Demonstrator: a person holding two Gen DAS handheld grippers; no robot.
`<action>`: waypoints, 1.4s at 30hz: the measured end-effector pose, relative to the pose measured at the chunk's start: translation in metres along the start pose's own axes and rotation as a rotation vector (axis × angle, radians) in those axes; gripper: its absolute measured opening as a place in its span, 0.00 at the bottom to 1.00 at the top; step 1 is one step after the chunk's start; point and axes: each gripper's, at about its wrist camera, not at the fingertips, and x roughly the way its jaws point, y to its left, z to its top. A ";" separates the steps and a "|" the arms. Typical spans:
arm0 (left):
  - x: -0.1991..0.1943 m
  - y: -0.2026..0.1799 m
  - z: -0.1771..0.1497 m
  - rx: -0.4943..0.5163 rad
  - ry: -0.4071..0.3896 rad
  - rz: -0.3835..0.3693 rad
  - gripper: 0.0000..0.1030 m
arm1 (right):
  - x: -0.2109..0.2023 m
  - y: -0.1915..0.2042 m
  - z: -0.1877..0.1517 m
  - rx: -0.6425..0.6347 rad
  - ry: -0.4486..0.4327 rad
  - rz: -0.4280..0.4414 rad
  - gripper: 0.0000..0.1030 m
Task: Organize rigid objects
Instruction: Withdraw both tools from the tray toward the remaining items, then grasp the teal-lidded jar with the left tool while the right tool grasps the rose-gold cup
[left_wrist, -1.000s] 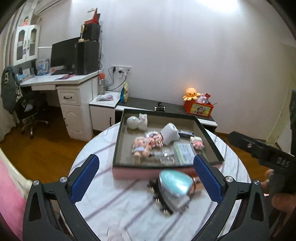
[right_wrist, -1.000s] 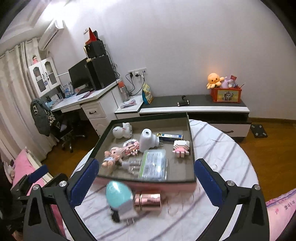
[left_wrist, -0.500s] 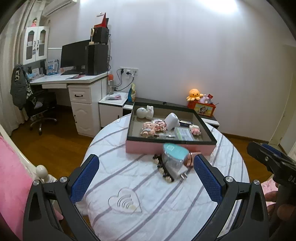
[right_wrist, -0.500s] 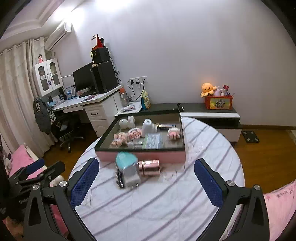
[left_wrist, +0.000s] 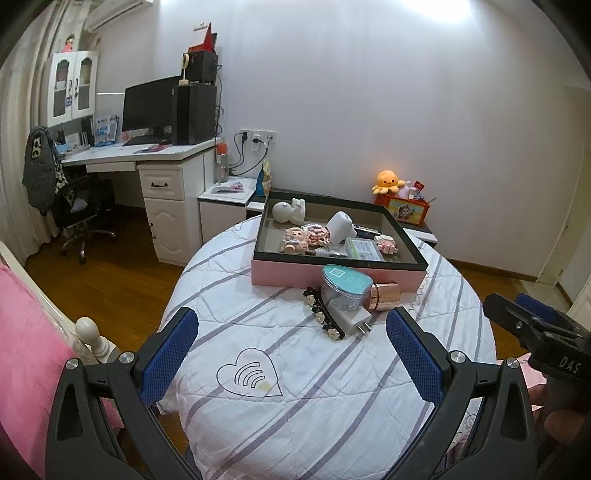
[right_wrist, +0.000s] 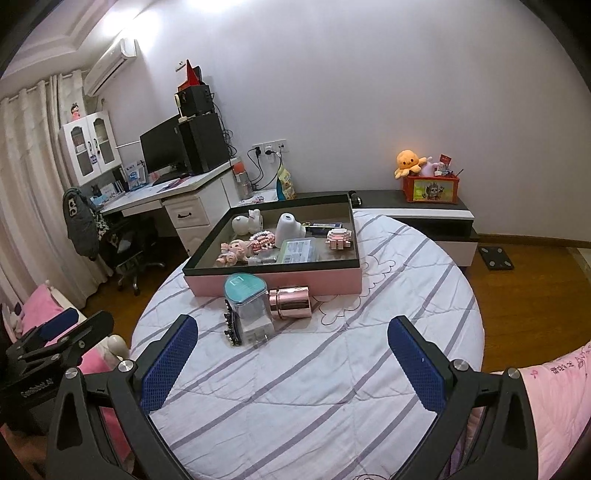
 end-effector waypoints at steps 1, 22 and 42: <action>0.000 0.000 0.000 0.001 0.000 0.000 1.00 | 0.002 -0.001 -0.001 0.000 0.005 0.000 1.00; 0.089 -0.016 0.000 -0.019 0.145 -0.021 1.00 | 0.131 -0.020 -0.001 -0.023 0.229 -0.041 1.00; 0.166 -0.034 0.001 0.005 0.243 -0.031 1.00 | 0.188 -0.029 -0.005 -0.055 0.302 0.018 0.57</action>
